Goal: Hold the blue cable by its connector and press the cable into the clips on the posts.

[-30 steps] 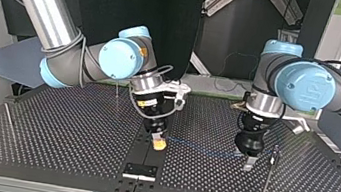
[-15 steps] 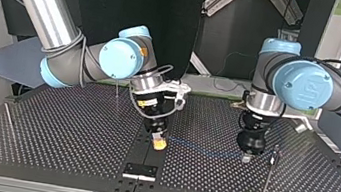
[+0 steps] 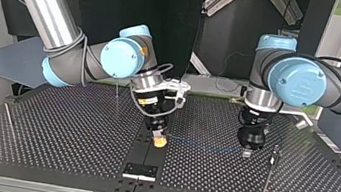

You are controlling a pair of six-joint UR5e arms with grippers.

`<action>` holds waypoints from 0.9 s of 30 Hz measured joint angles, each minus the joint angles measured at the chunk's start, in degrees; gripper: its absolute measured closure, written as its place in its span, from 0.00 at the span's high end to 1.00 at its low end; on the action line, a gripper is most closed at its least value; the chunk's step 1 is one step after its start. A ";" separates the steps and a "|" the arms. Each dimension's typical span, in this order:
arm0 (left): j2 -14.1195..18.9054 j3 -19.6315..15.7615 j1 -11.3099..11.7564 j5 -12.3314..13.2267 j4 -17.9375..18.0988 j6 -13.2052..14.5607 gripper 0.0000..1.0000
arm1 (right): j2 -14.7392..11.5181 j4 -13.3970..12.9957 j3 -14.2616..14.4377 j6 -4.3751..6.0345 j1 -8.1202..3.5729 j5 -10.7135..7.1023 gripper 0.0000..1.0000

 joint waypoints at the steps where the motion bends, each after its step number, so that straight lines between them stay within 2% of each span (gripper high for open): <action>1: -0.02 -0.28 -0.11 -0.05 0.23 0.03 0.00 | 0.00 -0.03 0.37 -0.05 0.05 0.03 0.00; 9: -0.05 -2.22 -1.53 -0.60 1.63 0.34 0.00 | -0.03 -0.25 3.61 -0.76 0.38 0.48 0.00; 16: -0.05 -3.16 -3.28 -1.94 1.84 0.83 0.00 | -0.02 -0.79 7.16 -0.88 0.92 3.05 0.00; 23: -0.86 -4.80 -5.43 -3.31 1.98 2.31 0.00 | -0.04 -1.77 10.73 -0.37 1.53 4.21 0.00; 27: -2.54 -5.18 -7.21 -4.70 1.62 3.56 0.00 | -0.05 -2.96 12.67 0.79 1.75 4.28 0.00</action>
